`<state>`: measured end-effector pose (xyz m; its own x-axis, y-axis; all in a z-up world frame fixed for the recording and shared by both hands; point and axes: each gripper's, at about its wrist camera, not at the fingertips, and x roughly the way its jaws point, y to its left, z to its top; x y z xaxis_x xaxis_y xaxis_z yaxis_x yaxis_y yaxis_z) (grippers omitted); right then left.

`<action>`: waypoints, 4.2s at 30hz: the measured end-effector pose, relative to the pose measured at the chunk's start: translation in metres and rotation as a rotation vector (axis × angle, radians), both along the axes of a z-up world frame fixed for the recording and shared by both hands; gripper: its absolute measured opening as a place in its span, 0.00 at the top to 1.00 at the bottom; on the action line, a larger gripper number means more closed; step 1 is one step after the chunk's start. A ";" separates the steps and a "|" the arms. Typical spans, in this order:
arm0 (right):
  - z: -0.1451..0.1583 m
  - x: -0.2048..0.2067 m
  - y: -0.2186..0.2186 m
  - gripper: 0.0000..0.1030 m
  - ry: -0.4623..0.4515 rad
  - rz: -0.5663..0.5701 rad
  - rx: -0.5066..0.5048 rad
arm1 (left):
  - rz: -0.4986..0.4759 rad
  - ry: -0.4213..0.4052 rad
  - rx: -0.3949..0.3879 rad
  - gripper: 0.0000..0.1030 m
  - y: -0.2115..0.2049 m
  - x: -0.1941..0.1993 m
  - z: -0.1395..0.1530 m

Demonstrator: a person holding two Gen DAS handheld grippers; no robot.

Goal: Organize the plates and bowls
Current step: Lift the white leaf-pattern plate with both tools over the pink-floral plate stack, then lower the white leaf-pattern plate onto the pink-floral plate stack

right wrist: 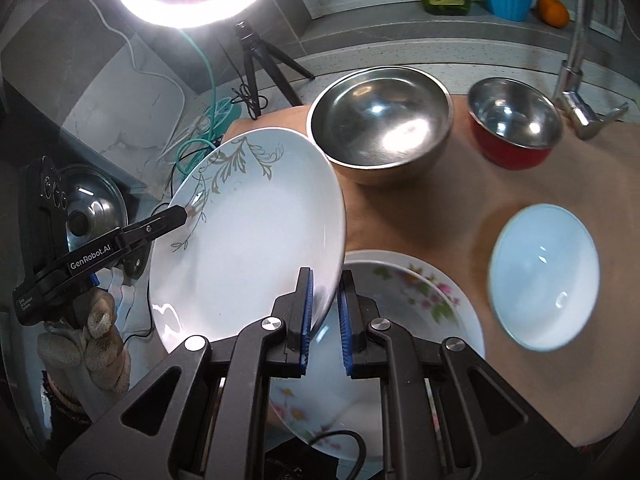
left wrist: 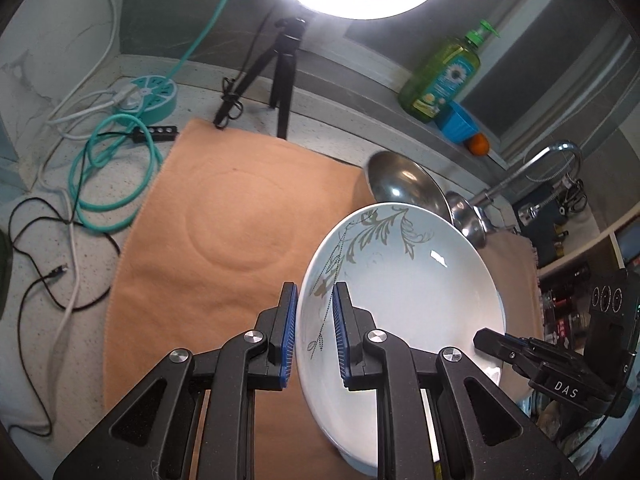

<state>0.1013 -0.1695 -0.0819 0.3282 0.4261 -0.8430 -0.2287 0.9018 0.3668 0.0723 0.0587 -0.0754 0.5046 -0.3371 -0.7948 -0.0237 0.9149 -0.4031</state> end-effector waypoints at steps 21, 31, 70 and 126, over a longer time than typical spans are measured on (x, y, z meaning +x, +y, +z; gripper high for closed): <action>-0.041 -0.051 -0.066 0.88 0.060 -0.099 -0.016 | -0.099 0.084 0.018 0.85 -0.060 -0.032 -0.037; -0.062 -0.057 -0.072 0.88 0.099 -0.099 -0.042 | -0.131 0.108 0.051 0.85 -0.073 -0.035 -0.047; -0.065 -0.055 -0.069 0.81 0.140 -0.047 -0.090 | -0.182 0.118 0.182 0.85 -0.089 -0.045 -0.059; -0.059 -0.057 -0.034 0.77 0.044 0.120 -0.396 | -0.175 0.119 0.168 0.88 -0.086 -0.048 -0.057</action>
